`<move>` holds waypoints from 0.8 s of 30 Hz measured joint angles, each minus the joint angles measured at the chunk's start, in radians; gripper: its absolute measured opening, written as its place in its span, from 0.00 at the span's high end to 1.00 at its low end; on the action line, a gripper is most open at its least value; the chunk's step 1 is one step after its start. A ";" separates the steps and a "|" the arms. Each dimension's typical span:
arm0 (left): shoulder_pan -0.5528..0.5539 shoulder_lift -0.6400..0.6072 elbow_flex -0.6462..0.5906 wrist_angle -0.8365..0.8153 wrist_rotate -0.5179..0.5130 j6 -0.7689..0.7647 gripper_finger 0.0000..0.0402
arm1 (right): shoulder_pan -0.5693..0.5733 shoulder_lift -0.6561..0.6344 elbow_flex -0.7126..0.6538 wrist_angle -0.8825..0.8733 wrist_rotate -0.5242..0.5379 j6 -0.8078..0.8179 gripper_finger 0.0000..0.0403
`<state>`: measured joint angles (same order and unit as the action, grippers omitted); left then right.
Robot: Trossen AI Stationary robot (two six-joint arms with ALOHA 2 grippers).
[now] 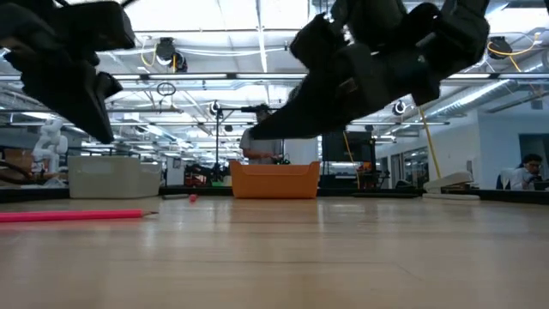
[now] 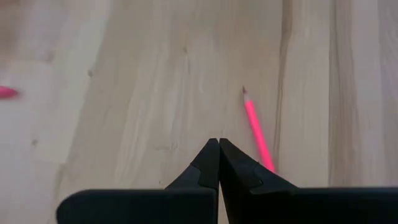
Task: Sort crayons/erasers/pens/pencils in bins
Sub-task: Put the pink pencil into the orange bin
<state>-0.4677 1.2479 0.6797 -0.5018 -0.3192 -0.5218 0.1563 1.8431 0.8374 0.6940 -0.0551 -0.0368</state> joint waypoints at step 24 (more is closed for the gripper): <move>-0.116 0.328 0.149 -0.020 0.080 -0.357 0.71 | 0.024 0.036 0.050 -0.024 0.001 -0.007 1.00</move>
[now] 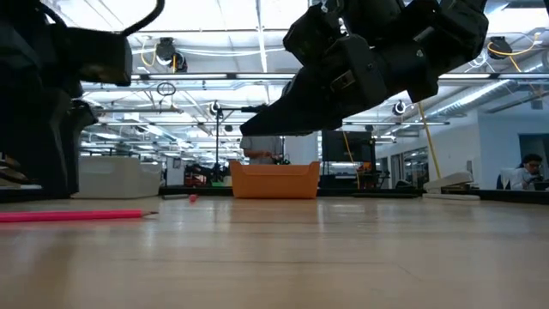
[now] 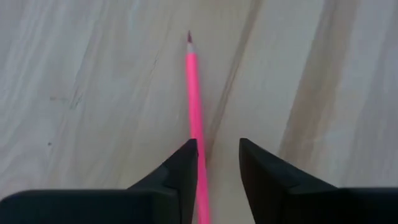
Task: Sort crayons/erasers/pens/pencils in bins
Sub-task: Put the pink pencil into the orange bin
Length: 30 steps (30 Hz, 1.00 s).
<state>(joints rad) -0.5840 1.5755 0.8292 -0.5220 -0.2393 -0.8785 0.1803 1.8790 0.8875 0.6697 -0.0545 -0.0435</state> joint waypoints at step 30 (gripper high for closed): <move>0.088 0.114 0.033 0.056 0.021 0.145 0.99 | 0.003 -0.007 0.000 -0.046 0.000 0.020 1.00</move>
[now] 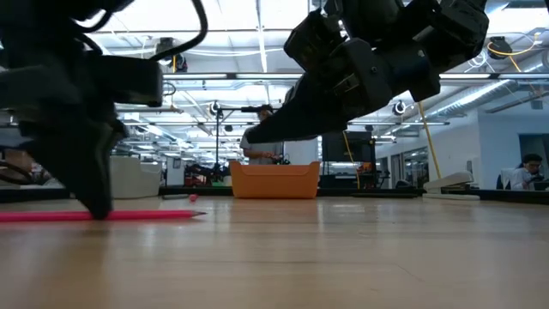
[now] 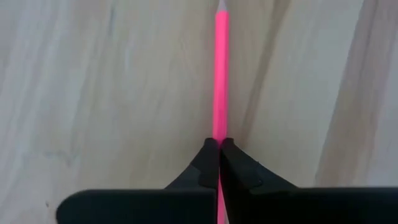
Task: Sort crayons/erasers/pens/pencils in bins
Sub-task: Put the pink pencil into the orange bin
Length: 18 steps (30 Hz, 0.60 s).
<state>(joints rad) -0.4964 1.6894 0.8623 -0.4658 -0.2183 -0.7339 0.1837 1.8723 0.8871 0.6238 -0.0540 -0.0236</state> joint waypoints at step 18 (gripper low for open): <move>0.140 0.002 -0.003 0.245 -0.080 0.209 1.00 | 0.000 0.061 -0.002 -0.066 0.129 0.085 0.55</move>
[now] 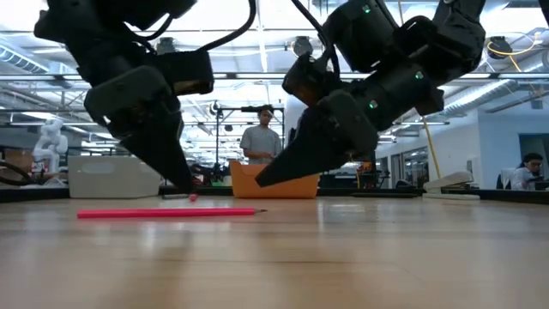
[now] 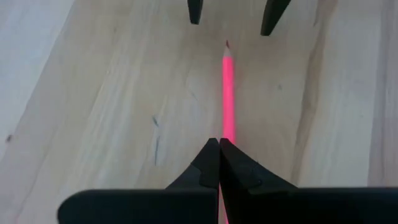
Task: Sort crayons/erasers/pens/pencils in bins
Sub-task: Put the pink pencil into the orange bin
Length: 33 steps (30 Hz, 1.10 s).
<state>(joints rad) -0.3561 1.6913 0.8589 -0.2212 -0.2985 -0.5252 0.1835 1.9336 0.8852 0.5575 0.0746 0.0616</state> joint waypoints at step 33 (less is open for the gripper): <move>-0.120 -0.169 -0.055 -0.217 -0.009 -0.111 1.00 | -0.033 0.149 0.072 -0.007 -0.080 -0.081 0.96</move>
<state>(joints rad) -0.4763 1.5223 0.8036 -0.4381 -0.3073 -0.6357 0.1505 2.0826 0.9577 0.5502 -0.0059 -0.0198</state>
